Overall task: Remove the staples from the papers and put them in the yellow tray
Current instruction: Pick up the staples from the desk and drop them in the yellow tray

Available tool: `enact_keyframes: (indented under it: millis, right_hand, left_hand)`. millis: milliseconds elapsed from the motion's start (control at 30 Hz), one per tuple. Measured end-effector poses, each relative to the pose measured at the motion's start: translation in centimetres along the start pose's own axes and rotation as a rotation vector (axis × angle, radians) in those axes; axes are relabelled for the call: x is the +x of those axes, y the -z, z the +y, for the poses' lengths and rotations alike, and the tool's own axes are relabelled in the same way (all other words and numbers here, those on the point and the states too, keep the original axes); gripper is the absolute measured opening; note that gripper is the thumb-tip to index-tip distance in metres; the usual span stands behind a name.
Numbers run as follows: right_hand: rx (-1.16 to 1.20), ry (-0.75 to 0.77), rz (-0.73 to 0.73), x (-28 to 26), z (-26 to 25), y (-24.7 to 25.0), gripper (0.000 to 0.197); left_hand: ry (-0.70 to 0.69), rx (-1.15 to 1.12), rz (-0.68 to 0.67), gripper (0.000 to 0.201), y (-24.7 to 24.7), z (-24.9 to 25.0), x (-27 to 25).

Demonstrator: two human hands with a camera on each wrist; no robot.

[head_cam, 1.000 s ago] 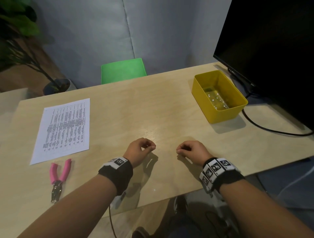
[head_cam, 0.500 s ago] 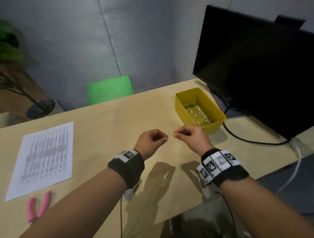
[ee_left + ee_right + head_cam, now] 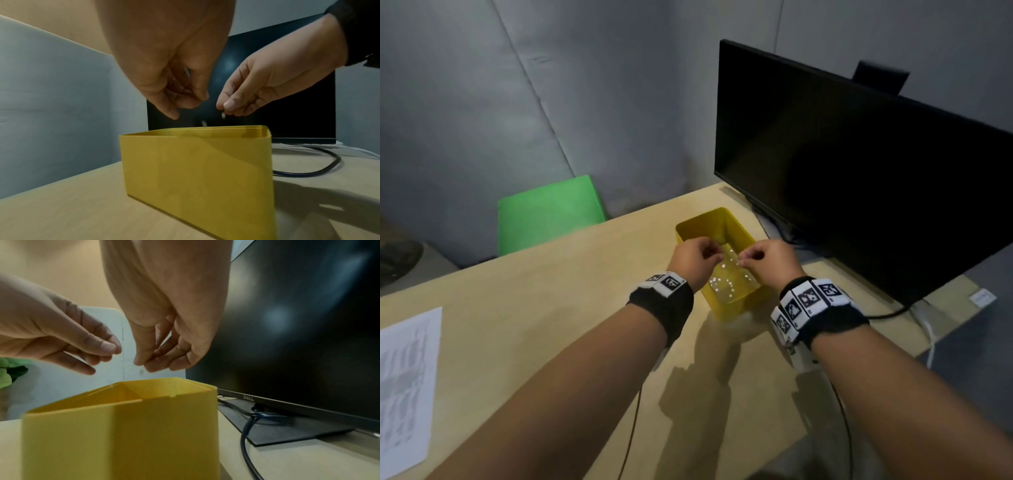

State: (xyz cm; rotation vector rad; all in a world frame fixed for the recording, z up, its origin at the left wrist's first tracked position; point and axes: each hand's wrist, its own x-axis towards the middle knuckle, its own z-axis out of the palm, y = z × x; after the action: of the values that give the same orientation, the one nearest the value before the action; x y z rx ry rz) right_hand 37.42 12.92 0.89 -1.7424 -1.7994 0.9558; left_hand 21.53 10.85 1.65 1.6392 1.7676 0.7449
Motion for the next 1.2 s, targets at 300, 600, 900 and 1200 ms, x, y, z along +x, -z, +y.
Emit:
enact_keyframes:
  millis: [300,600,900,1200]
  right_hand:
    - [-0.079,0.039,-0.052,1.2,0.3,-0.6,0.012]
    - [-0.071,0.283,-0.131,-2.9,-1.9,-2.3,0.013]
    - [-0.182,0.427,-0.527,-12.2,-3.0,-11.9,0.01]
    - [-0.384,0.441,-0.765,-22.0,-2.5,-18.1,0.016]
  left_hand:
    - [0.034,0.1,-0.025,0.005,-0.8,-1.1,1.5]
    - [-0.109,0.225,-0.045,0.02,1.5,-3.4,-2.9]
    - [0.039,0.36,-0.188,0.02,5.4,-11.7,-14.2]
    - [0.117,0.474,-0.273,0.026,6.3,-18.3,-23.7]
